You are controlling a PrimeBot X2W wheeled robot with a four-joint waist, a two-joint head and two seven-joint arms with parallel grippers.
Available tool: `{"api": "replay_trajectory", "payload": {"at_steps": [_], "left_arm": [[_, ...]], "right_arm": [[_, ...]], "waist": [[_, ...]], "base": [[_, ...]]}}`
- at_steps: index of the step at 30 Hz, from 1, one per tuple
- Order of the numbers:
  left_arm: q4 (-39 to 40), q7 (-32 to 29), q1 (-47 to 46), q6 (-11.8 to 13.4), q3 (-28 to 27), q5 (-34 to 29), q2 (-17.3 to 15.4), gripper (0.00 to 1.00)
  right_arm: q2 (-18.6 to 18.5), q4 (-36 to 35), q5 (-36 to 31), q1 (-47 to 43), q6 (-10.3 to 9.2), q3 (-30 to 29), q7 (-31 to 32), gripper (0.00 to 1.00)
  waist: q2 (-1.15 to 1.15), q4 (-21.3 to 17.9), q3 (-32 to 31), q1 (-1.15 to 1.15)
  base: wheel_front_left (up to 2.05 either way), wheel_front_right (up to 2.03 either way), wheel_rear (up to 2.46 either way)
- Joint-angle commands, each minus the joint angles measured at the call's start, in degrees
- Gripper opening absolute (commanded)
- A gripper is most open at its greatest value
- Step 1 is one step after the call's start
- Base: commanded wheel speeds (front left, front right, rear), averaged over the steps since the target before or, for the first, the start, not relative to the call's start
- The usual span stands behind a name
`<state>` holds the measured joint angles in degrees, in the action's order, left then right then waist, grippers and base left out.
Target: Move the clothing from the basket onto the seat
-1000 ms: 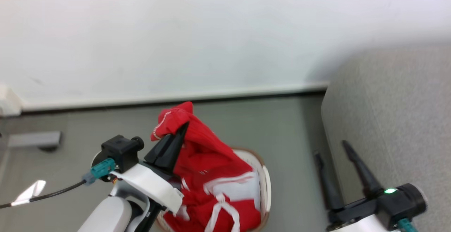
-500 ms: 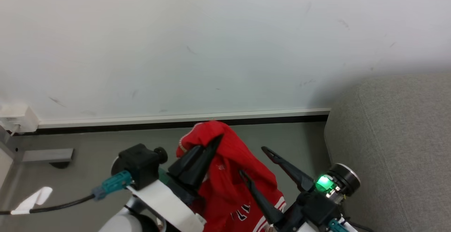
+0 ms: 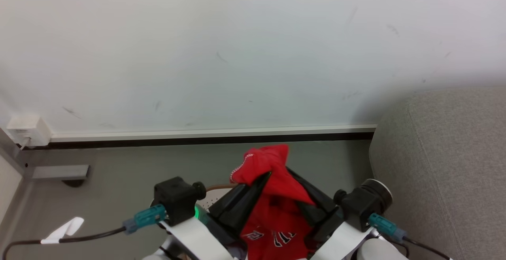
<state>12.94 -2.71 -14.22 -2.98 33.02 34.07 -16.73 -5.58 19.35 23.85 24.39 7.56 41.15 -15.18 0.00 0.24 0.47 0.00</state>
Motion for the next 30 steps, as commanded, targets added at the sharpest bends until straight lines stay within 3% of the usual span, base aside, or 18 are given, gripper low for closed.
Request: {"api": "replay_trajectory", "payload": {"at_steps": [1,2,3,4,19,30], "left_arm": [[-0.8,0.5,0.9,-0.1,-0.5,0.7,-0.1,0.32],[-1.6,1.1,1.0,-0.2,-0.6,0.6,-0.4,0.47],[-2.5,1.9,1.3,-0.3,-0.8,0.6,-0.4,0.94],[-3.4,2.4,1.7,-0.4,-0.8,1.0,-0.2,1.00],[-13.5,12.6,1.5,-1.0,3.2,-6.3,1.7,1.00],[-15.5,14.5,-0.7,-1.8,5.5,-9.0,1.6,1.00]], "right_arm": [[-0.6,0.6,0.6,-0.7,-0.14,-0.6,0.0,0.00],[-0.9,1.0,1.0,-0.9,-0.14,-1.4,0.0,0.00],[-1.3,1.2,1.2,-1.0,-0.14,-2.6,0.0,0.00],[-1.5,1.5,1.5,-1.3,-0.18,-3.6,0.0,0.00],[-4.0,-1.8,0.0,-4.4,-0.15,-14.3,0.0,0.00],[-4.6,-5.3,-2.2,-5.0,-0.15,-20.1,0.0,0.00]], "waist": [[0.00,0.0,0.0,0.00],[0.00,0.0,0.0,0.00],[0.00,-0.1,0.0,0.00],[0.00,-0.2,0.0,0.00],[0.00,-7.6,2.1,0.00],[0.00,-13.3,6.5,0.00]], "base": [[0.00,0.00,0.00],[0.00,0.00,0.00],[0.00,0.00,0.00],[0.00,0.00,0.00],[0.00,0.00,0.00],[0.00,0.00,0.00]]}}
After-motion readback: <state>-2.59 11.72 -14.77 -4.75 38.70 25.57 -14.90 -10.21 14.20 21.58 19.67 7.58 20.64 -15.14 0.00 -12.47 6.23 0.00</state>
